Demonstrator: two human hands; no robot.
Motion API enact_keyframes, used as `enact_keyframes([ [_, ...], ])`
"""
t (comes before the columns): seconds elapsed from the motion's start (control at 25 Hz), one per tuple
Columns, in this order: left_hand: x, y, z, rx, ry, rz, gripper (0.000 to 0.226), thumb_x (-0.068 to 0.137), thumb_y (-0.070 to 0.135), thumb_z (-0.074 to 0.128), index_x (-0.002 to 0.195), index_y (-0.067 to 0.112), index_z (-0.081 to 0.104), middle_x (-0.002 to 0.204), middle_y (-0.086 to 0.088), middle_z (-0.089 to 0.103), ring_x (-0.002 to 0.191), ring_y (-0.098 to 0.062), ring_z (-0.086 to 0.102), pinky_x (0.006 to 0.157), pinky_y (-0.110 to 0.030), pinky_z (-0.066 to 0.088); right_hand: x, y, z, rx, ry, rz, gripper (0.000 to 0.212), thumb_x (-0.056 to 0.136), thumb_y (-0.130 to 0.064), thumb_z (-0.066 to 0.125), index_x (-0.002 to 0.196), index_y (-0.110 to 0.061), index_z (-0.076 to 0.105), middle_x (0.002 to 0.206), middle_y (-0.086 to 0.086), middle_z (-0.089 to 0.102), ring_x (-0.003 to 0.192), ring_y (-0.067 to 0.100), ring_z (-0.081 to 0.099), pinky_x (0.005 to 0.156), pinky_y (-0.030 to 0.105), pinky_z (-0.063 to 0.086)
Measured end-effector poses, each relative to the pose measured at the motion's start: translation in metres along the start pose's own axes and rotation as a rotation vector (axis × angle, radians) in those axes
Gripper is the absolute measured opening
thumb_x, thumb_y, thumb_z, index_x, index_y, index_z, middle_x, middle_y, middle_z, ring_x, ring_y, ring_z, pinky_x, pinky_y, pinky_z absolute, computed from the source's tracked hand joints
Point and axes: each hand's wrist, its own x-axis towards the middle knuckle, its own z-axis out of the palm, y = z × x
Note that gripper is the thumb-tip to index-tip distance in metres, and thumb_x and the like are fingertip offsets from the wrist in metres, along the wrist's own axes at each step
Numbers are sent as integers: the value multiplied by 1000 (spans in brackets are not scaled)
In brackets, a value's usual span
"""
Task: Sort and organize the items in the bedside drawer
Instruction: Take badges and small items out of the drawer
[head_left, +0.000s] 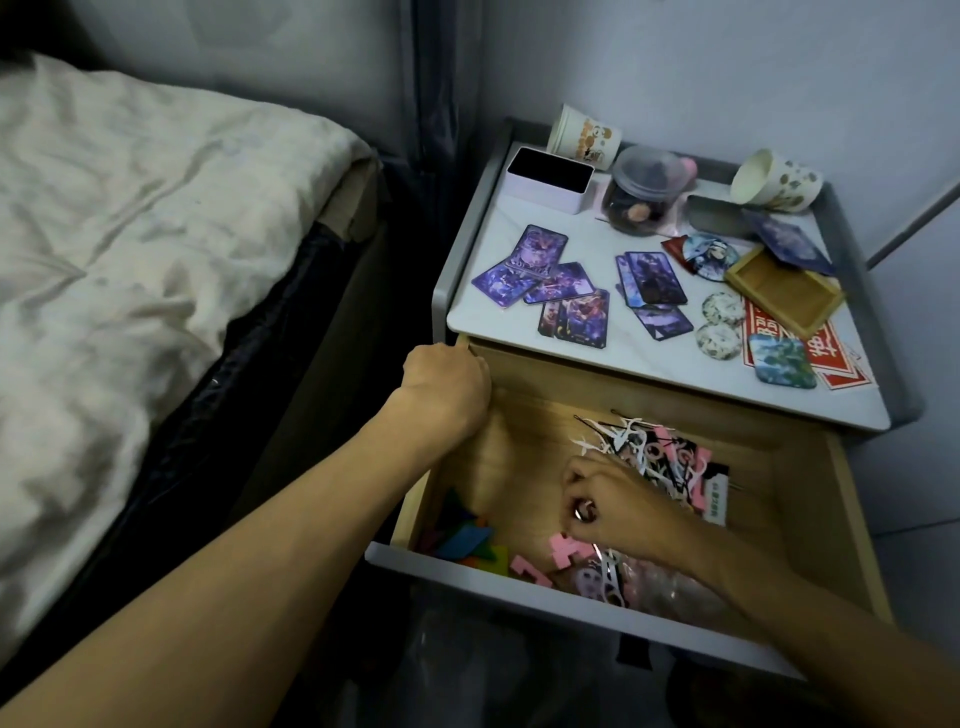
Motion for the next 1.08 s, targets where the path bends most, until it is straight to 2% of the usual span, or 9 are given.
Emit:
enact_keyframes([
  [0.12,1,3,0,45,-19,-3,21,101,23,45,108,15,63,78,-1,48,74,-17,52,55,-28,33,-17,11,-9,-43,-54,20,10,84,-34,65,87,-28,72,103,-14,51,103,1,41,98,24,33],
  [0.24,-1,4,-1,66,-6,11,22,101,18,43,110,14,63,86,-2,54,85,-20,60,61,-29,38,-23,18,-11,-99,-71,21,12,85,-37,63,90,-30,71,106,-14,53,106,3,42,101,28,35],
  [0.4,-4,5,-3,109,-1,27,21,101,14,43,111,14,62,80,-2,46,83,-19,58,64,-28,40,1,24,-14,-135,280,68,26,88,-34,64,111,-22,67,118,-2,55,113,17,47,94,36,46],
  [0.48,-3,5,-4,101,-15,30,20,101,15,44,110,14,62,80,-2,47,83,-19,59,65,-28,43,20,21,-9,-215,311,190,42,89,-35,63,125,-15,59,125,7,53,117,25,46,95,39,47],
  [0.56,-2,5,-5,102,-22,29,20,101,14,44,109,14,62,83,-2,50,86,-19,61,66,-27,42,30,20,3,-246,301,305,47,90,-39,61,128,-12,56,124,11,51,115,30,46,92,42,48],
  [0.68,-2,7,-5,114,-41,21,21,101,14,44,110,14,63,86,-3,52,91,-19,62,65,-28,40,21,29,9,-203,311,380,34,91,-35,60,117,-12,59,115,11,53,108,32,48,88,43,46],
  [0.84,0,8,-5,105,-56,23,22,101,15,45,113,15,63,97,-4,61,95,-20,61,67,-28,40,-7,53,8,-224,303,247,13,87,-24,67,95,-14,65,95,6,58,93,28,58,80,38,47],
  [0.96,-1,7,-4,109,-54,25,22,101,15,46,113,16,64,98,-3,61,97,-20,63,66,-28,40,-15,55,1,-224,242,213,11,88,-29,64,93,-19,64,95,1,58,95,22,58,79,34,48],
  [1.08,-3,8,-5,118,-39,31,22,101,15,44,113,16,63,92,-2,57,95,-19,63,65,-27,40,-3,44,-6,-295,389,273,19,79,-29,73,92,-15,69,92,4,63,88,25,62,74,34,53],
])
